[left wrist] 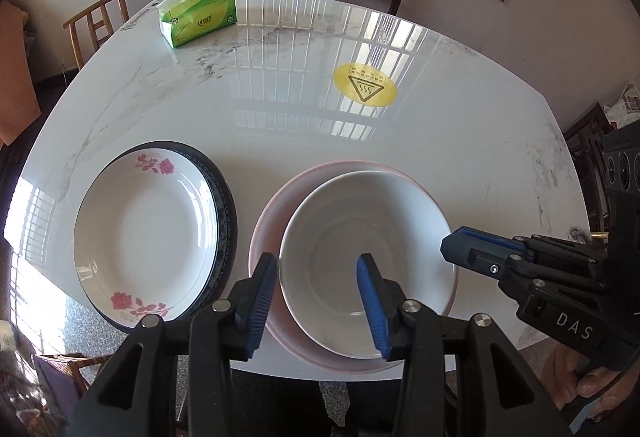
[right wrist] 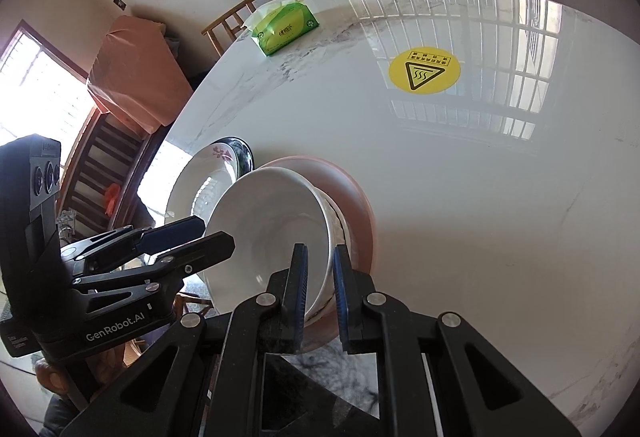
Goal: Organize plates and bowls
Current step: 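Withdraw both tools and move them to the pink bowl rim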
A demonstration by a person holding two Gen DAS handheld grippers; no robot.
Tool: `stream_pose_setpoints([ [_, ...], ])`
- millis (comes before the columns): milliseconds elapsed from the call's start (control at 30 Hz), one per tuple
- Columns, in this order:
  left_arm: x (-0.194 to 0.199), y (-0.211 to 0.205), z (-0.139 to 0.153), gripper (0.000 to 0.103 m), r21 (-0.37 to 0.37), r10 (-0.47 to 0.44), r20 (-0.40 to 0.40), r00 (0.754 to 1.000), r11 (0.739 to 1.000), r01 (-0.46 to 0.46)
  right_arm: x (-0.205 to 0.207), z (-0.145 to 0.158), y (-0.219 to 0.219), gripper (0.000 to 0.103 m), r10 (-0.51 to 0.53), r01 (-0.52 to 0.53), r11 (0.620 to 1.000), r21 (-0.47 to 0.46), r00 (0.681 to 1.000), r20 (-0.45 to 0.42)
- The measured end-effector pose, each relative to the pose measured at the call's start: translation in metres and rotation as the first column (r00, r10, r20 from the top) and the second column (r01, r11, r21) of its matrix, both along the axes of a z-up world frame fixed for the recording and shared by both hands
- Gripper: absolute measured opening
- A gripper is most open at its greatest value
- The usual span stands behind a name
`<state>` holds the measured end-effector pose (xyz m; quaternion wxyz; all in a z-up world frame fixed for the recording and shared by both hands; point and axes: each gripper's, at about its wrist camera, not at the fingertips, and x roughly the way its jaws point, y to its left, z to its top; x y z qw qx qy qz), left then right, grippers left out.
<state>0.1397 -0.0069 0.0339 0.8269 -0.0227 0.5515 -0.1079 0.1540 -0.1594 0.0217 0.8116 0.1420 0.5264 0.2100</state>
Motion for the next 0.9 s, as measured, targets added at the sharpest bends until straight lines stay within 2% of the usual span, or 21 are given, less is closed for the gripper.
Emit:
stream_pose_setpoints([
  [100,-0.005,0.007,0.001,0.042,-0.041,0.010,0.023,1.000,0.999,-0.009,-0.011,0.012,-0.004,0.016,0.009,-0.012,0.998,0.056,0.998,0.062],
  [200,-0.017,0.012,0.008,0.042,-0.062,0.036,0.136,0.990,0.998,-0.027,-0.032,0.025,-0.005,0.017,-0.026,0.020,0.999,0.030,0.977,0.210],
  [300,-0.038,0.021,0.018,0.042,-0.087,0.092,0.308,0.947,0.994,-0.068,-0.054,0.031,-0.004,0.019,-0.045,0.056,0.998,-0.024,0.941,0.336],
  [367,-0.051,0.025,0.022,0.042,-0.095,0.108,0.385,0.917,0.993,-0.077,-0.066,0.029,-0.006,0.022,-0.072,0.091,0.995,-0.032,0.920,0.386],
  [467,-0.068,0.027,0.024,0.042,-0.040,0.116,0.457,0.882,0.993,-0.110,-0.080,0.023,-0.010,0.023,-0.110,0.135,0.990,-0.029,0.899,0.423],
  [533,-0.077,0.024,0.022,0.043,0.018,0.107,0.490,0.865,0.991,-0.133,-0.087,0.015,-0.014,0.024,-0.134,0.149,0.989,-0.003,0.898,0.418],
  [600,-0.082,0.021,0.018,0.043,0.072,0.090,0.501,0.861,0.987,-0.146,-0.090,0.005,-0.017,0.027,-0.151,0.156,0.988,0.018,0.908,0.390],
  [700,-0.082,0.016,0.008,0.043,0.119,0.070,0.485,0.872,0.982,-0.145,-0.090,-0.006,-0.019,0.027,-0.153,0.160,0.987,0.012,0.921,0.358],
  [833,-0.080,0.015,-0.007,0.043,0.122,0.061,0.444,0.894,0.984,-0.128,-0.090,-0.013,-0.024,0.030,-0.170,0.173,0.985,0.020,0.930,0.325],
  [900,-0.078,0.015,-0.011,0.043,0.128,0.062,0.435,0.898,0.983,-0.130,-0.089,-0.014,-0.024,0.035,-0.172,0.179,0.984,0.009,0.931,0.322],
])
